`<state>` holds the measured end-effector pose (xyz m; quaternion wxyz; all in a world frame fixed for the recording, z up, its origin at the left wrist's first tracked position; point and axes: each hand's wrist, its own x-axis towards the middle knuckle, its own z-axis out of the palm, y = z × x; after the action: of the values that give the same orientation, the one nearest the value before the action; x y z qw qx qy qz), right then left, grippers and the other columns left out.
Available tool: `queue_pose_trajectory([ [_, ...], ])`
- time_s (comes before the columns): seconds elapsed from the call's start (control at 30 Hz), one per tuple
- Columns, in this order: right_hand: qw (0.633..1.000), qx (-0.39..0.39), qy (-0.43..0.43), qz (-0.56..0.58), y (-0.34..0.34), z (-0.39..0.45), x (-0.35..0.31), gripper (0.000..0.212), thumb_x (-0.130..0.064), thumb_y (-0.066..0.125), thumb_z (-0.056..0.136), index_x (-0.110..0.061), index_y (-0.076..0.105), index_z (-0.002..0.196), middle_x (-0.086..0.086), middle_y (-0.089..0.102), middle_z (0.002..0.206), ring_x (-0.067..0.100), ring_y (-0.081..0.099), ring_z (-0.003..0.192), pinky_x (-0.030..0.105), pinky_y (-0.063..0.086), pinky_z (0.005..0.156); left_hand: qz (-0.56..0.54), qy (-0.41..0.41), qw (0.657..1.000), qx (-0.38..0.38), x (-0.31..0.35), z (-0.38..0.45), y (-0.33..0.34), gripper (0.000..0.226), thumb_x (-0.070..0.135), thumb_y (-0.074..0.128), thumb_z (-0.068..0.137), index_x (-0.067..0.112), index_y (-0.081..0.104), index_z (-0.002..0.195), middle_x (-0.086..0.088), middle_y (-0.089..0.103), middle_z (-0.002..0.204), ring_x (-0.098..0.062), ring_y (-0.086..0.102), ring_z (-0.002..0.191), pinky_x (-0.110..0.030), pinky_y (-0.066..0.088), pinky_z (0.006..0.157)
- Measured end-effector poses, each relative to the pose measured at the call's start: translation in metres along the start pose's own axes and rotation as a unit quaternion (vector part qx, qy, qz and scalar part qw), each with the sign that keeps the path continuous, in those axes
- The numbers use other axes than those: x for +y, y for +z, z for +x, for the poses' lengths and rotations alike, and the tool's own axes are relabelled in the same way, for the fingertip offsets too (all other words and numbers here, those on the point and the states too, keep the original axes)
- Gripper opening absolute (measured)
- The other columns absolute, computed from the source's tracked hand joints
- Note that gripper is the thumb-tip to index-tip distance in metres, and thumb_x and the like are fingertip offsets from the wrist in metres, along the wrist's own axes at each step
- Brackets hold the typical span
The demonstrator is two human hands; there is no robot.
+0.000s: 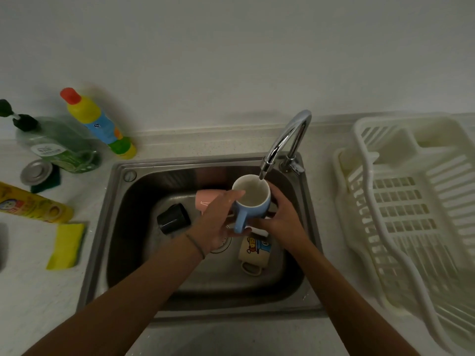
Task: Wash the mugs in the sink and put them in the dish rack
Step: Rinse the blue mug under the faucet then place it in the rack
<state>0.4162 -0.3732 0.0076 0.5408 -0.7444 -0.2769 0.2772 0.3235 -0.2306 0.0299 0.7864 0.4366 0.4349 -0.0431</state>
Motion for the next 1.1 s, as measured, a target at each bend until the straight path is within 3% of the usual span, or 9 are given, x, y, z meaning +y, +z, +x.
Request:
queue_pose_trajectory([
  [0.2, 0.999, 0.045, -0.005, -0.005, -0.007, 0.003, -0.003, 0.088, -0.004, 0.088, 0.071, -0.015, 0.043, 0.146, -0.003, 0.056, 0.139, 0.006, 0.053, 0.129, 0.025, 0.048, 0.106, 0.005, 0.016, 1.0, -0.02, 0.014, -0.001, 0.015, 0.051, 0.043, 0.073, 0.086, 0.021, 0.058, 0.13, -0.014, 0.059, 0.131, -0.032, 0.061, 0.116, -0.038, 0.062, 0.069],
  [0.3, 0.999, 0.048, -0.018, -0.015, -0.006, 0.005, -0.006, 0.087, -0.007, 0.089, 0.071, -0.012, 0.044, 0.146, 0.001, 0.056, 0.141, 0.007, 0.053, 0.129, 0.024, 0.048, 0.106, 0.005, 0.006, 1.0, -0.006, 0.021, -0.001, 0.011, 0.024, 0.04, 0.067, 0.095, 0.02, 0.067, 0.109, -0.007, 0.071, 0.104, -0.027, 0.071, 0.094, -0.049, 0.063, 0.08],
  [0.37, 0.999, 0.042, -0.022, -0.022, -0.007, 0.003, -0.003, 0.086, -0.011, 0.089, 0.071, -0.015, 0.045, 0.144, -0.003, 0.057, 0.14, 0.005, 0.053, 0.129, 0.024, 0.048, 0.105, 0.014, 0.001, 1.0, -0.01, 0.019, -0.003, 0.011, 0.019, 0.039, 0.063, 0.098, 0.022, 0.066, 0.105, -0.005, 0.071, 0.101, -0.025, 0.071, 0.09, -0.047, 0.063, 0.081],
  [0.5, 0.999, 0.053, -0.005, -0.006, -0.002, -0.001, 0.001, 0.087, -0.006, 0.088, 0.071, -0.026, 0.041, 0.141, -0.018, 0.053, 0.134, -0.008, 0.052, 0.124, 0.021, 0.049, 0.103, 0.036, 0.015, 0.999, 0.001, 0.013, -0.001, 0.013, 0.035, 0.038, 0.068, 0.093, 0.023, 0.057, 0.123, -0.014, 0.057, 0.13, -0.029, 0.061, 0.111, -0.032, 0.061, 0.061],
  [0.73, 0.999, 0.029, 0.016, -0.011, 0.006, -0.002, 0.0, 0.083, -0.009, 0.087, 0.074, -0.018, 0.043, 0.143, -0.011, 0.055, 0.136, -0.007, 0.052, 0.124, 0.015, 0.047, 0.099, -0.032, -0.017, 0.999, 0.017, 0.004, 0.004, 0.001, 0.078, 0.048, 0.074, 0.069, 0.015, 0.051, 0.136, -0.017, 0.058, 0.129, -0.033, 0.064, 0.109, -0.035, 0.06, 0.06],
  [0.83, 0.994, 0.071, 0.07, -0.041, 0.009, -0.017, -0.001, 0.066, -0.009, 0.083, 0.08, -0.016, 0.051, 0.138, -0.004, 0.06, 0.132, 0.005, 0.057, 0.119, 0.027, 0.051, 0.1, -0.051, -0.03, 0.998, 0.02, -0.009, 0.008, 0.0, 0.074, 0.044, 0.085, 0.07, 0.019, 0.054, 0.132, -0.018, 0.056, 0.134, -0.038, 0.061, 0.116, -0.045, 0.063, 0.071],
  [0.93, 0.984, 0.115, 0.121, -0.062, 0.015, -0.037, -0.006, 0.022, -0.015, 0.071, 0.091, -0.026, 0.062, 0.107, -0.012, 0.066, 0.102, 0.001, 0.063, 0.094, 0.031, 0.057, 0.089, -0.057, -0.027, 0.998, 0.02, -0.018, 0.007, -0.001, 0.036, 0.034, 0.072, 0.089, 0.025, 0.056, 0.119, -0.015, 0.055, 0.132, -0.037, 0.056, 0.123, -0.06, 0.054, 0.097],
  [1.0, 0.985, 0.075, 0.14, -0.071, 0.023, -0.045, -0.01, 0.01, -0.018, 0.065, 0.096, -0.028, 0.064, 0.095, -0.011, 0.067, 0.091, 0.001, 0.064, 0.088, 0.028, 0.057, 0.086, -0.073, -0.032, 0.997, 0.018, -0.023, 0.007, -0.002, 0.02, 0.022, 0.058, 0.1, 0.018, 0.056, 0.119, -0.015, 0.056, 0.125, -0.034, 0.055, 0.12, -0.063, 0.044, 0.108],
  [1.1, 0.985, 0.004, 0.155, -0.079, 0.042, -0.05, -0.01, 0.007, -0.029, 0.062, 0.099, -0.033, 0.064, 0.093, -0.012, 0.067, 0.088, 0.002, 0.065, 0.086, 0.022, 0.053, 0.082, -0.077, -0.041, 0.995, 0.048, -0.031, 0.003, -0.003, 0.013, 0.024, 0.057, 0.101, 0.016, 0.057, 0.112, -0.015, 0.059, 0.115, -0.032, 0.059, 0.106, -0.061, 0.043, 0.109],
])
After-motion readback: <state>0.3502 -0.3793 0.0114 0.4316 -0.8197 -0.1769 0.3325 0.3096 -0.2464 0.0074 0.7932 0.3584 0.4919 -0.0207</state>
